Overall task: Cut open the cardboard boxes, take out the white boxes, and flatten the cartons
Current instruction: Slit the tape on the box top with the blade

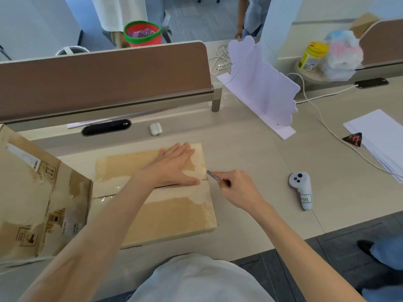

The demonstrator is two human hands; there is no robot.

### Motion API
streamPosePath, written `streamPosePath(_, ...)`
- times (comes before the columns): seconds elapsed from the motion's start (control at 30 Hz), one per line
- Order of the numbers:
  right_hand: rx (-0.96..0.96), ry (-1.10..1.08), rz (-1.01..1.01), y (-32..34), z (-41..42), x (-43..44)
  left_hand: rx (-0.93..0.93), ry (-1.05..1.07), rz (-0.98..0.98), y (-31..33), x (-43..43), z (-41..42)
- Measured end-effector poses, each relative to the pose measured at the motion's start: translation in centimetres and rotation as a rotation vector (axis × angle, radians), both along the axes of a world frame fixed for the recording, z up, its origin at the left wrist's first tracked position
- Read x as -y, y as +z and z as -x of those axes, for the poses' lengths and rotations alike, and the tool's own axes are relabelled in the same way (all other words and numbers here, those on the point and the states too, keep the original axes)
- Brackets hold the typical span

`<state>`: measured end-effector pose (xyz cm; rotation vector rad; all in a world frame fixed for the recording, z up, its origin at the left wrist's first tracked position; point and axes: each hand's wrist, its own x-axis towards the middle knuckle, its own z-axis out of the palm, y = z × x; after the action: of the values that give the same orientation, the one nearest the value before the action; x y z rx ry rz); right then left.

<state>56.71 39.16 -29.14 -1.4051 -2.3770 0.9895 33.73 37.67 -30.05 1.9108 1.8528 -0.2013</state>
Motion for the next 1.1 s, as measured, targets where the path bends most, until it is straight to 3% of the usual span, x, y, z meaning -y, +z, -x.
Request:
streamPosePath(0.53,0.114,0.072,-0.01,0.6,-0.9,0.7,-0.091,-0.059,-0.008,0.9,-0.8,-0.1)
streamPosePath(0.83,-0.054,-0.116,0.023,0.8,-1.2,0.9,-0.409,-0.366,-0.225,0.8,-1.1,-1.7)
streamPosePath(1.1,-0.161,-0.233,0.137,-0.8,-0.2,-1.2,-0.421,-0.373,-0.273,0.2,-0.5,-0.7)
